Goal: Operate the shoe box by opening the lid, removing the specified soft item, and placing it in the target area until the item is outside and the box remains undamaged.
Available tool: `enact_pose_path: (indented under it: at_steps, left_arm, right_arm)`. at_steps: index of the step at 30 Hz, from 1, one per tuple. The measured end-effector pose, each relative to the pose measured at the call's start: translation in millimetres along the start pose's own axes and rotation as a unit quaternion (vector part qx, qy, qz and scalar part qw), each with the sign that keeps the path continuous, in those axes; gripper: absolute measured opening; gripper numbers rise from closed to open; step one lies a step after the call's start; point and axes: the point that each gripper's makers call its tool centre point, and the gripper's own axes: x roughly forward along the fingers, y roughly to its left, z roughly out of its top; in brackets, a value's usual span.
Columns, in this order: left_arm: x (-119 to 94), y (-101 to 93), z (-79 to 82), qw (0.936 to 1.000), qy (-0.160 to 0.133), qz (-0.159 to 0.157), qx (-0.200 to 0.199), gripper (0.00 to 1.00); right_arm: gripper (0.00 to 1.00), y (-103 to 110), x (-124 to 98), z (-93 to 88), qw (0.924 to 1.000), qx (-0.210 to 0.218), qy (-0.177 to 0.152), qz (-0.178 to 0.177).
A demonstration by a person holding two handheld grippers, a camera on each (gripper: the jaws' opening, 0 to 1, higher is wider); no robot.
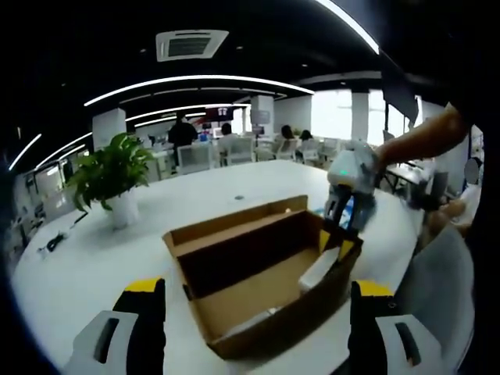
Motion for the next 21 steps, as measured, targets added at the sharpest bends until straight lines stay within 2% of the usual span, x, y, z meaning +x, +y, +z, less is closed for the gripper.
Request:
enact_pose_path:
  at_steps: [21]
  left_arm:
    - [-3.6, -6.7, 2.7, 1.0, -0.002, -0.003, 0.007, 1.0]
  right_arm:
    - [0.14, -1.6, -21.5, 16.2, 0.9991, 0.013, -0.036, -0.02]
